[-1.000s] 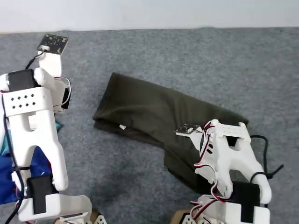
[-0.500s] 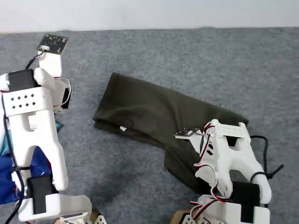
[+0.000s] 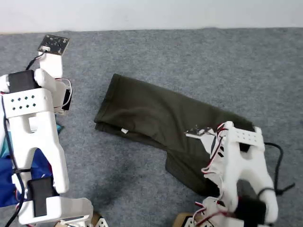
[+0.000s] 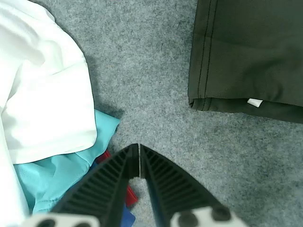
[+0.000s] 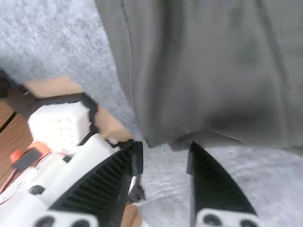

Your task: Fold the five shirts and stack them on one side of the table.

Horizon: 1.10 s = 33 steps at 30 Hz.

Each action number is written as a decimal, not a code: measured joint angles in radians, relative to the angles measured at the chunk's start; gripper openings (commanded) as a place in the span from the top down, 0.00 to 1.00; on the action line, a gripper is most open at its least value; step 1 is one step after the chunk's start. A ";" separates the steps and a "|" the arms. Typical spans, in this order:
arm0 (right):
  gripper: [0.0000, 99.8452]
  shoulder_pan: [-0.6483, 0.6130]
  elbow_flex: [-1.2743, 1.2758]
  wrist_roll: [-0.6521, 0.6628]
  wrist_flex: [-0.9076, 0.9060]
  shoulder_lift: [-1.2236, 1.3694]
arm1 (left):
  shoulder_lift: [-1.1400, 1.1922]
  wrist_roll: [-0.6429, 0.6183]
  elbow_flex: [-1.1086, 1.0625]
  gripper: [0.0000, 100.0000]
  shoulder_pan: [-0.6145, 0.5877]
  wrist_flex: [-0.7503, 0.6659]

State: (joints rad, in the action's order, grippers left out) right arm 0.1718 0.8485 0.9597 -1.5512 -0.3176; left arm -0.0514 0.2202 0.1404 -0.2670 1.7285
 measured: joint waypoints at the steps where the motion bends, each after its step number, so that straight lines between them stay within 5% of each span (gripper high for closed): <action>1: 0.77 0.000 0.000 0.000 0.000 -0.040 | 0.000 0.000 0.000 0.99 0.000 0.000; 10: 0.75 0.000 -0.035 -0.002 0.000 -0.318 | 0.000 0.000 -0.037 0.99 0.061 0.000; 16: 1.00 0.005 -0.117 -0.190 -0.025 -0.376 | 0.000 -0.032 -0.038 0.99 0.141 -0.060; 19: 0.97 0.018 -0.157 -0.273 -0.037 -0.384 | 0.002 -0.097 -0.038 0.99 0.152 -0.129; 33: 0.99 0.370 -0.199 -0.388 -0.091 -0.384 | 0.486 -0.094 -0.035 0.88 0.187 -0.169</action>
State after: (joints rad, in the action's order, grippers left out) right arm 0.5416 0.6490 0.5715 -1.6418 -0.7012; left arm 0.4350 0.1266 0.1051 -0.0798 1.5597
